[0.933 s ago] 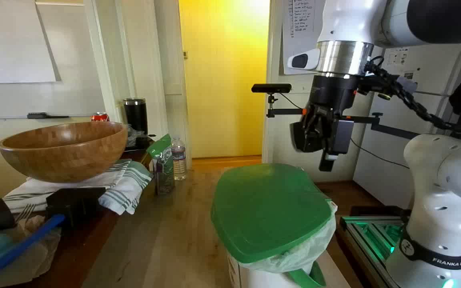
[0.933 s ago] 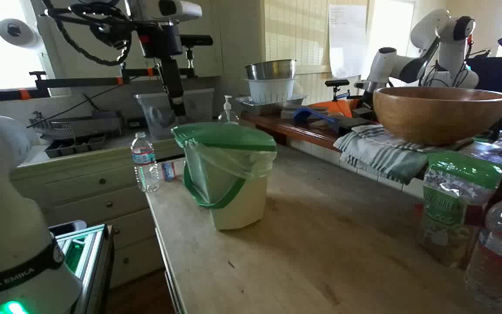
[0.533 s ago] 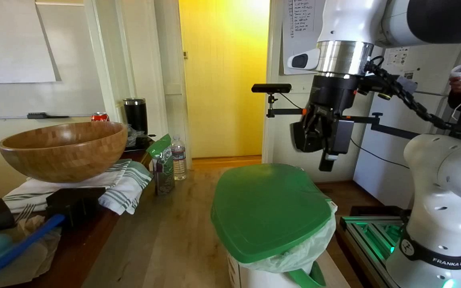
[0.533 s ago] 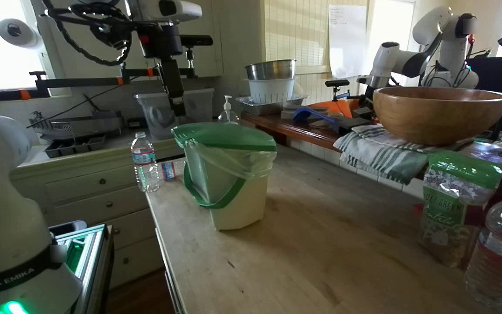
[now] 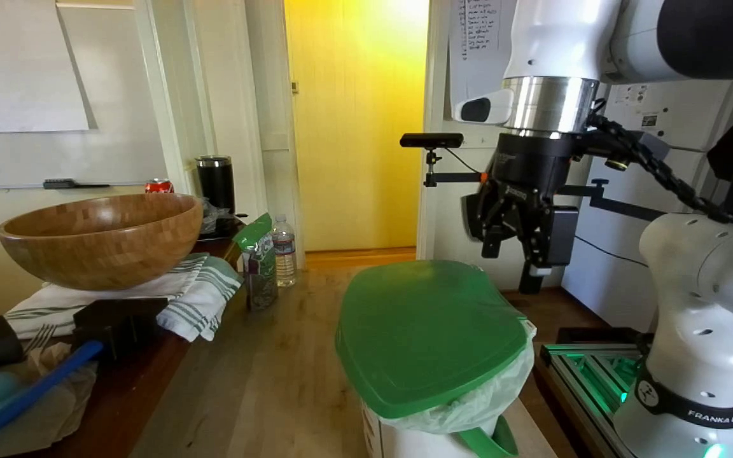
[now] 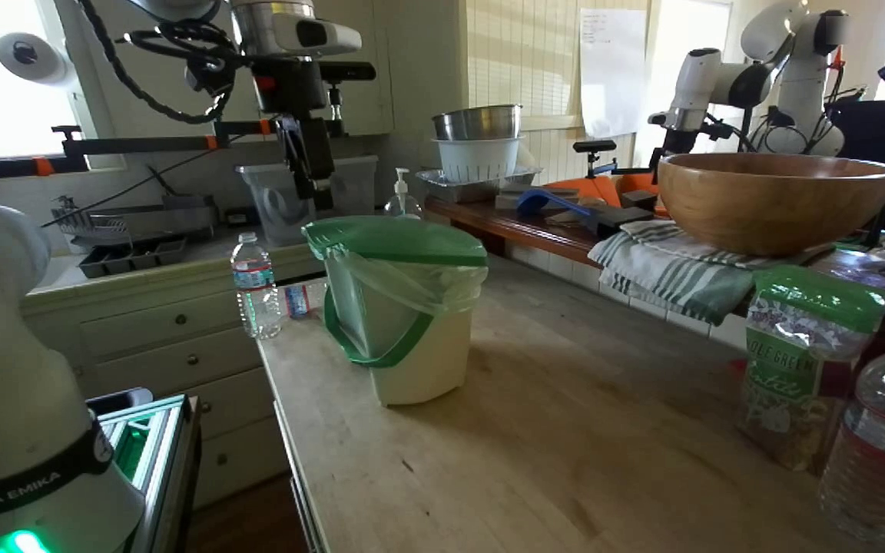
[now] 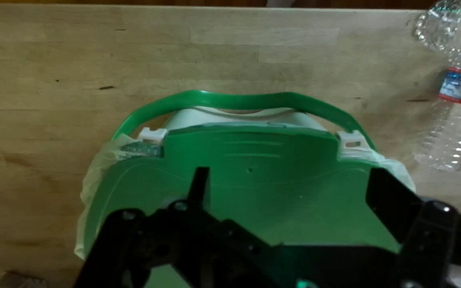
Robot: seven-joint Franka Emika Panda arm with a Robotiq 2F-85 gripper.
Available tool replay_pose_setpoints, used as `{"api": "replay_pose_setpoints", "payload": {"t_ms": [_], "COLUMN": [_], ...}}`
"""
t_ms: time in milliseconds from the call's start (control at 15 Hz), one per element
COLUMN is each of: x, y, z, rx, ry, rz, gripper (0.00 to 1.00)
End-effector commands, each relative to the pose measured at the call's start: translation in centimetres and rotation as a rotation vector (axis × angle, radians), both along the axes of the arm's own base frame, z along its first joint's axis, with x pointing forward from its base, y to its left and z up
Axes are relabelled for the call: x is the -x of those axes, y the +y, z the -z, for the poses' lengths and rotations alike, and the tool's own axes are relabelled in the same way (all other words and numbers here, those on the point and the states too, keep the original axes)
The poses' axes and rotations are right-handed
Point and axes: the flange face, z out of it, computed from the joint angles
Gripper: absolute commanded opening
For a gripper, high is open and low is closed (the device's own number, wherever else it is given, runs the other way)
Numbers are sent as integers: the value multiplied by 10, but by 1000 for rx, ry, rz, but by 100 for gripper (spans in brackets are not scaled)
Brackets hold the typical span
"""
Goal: Push the bucket to the right
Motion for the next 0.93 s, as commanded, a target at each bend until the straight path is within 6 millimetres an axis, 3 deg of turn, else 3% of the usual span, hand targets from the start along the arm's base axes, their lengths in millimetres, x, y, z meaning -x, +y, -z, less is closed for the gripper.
{"api": "replay_pose_setpoints", "payload": {"t_ms": [0, 467, 867], "x": [-13, -9, -12], "y": [26, 73, 88], "z": [10, 27, 36], "rx": [16, 186, 284], "ry": [17, 44, -18], "rz": [-113, -289, -380], "gripper": [100, 100, 100]}}
